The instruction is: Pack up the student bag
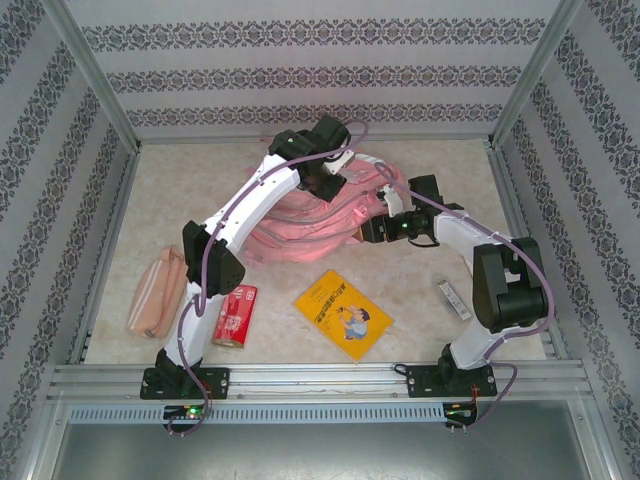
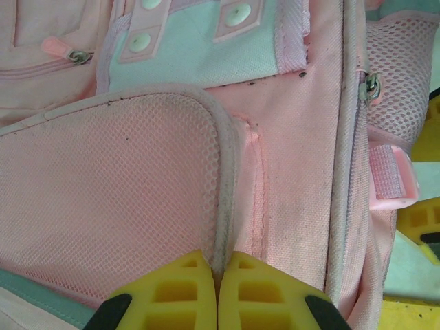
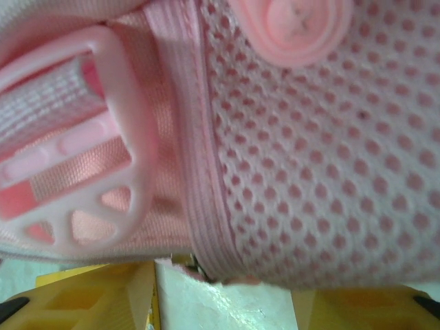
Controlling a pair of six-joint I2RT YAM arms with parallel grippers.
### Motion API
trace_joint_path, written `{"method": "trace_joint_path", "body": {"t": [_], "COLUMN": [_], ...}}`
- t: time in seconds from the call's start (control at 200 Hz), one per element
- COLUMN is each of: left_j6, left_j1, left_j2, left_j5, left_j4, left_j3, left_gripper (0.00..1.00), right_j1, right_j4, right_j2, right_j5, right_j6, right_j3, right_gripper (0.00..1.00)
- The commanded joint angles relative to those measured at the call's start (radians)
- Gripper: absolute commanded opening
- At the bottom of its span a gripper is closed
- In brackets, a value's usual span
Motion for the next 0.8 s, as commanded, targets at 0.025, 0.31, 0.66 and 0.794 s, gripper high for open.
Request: {"method": "trace_joint_path", "body": {"t": [0.025,0.31,0.66,0.794], "left_j6": [-0.019,-0.063,-0.147,-0.177], "left_j1": [0.010,0.010,0.010,0.010], "left_j2": [-0.103,-0.091,-0.043,-0.030], "left_j5": [0.030,-0.024,-0.025,-0.042], "left_j4": [0.076,0.081,0.114,0.123], "left_j3": [0.052,0.050,0.053,0.053], "left_gripper": [0.00,0.00,0.00,0.00], "right_j1": [-0.004,0.018,0.135,0.167], "right_j4": [0.014,0.013,-0.138,-0.118], "right_j2": [0.009,-0.049,-0.117,-0.127], "right_j5": [-0.089,-0.082,-0.117,-0.157], "right_j6": [-0.033,-0.014,-0.126,-0.115], "right_j3": [0.045,0.007,0.021,0.021], "right_gripper": [0.50,0.09,0.05,0.10]}}
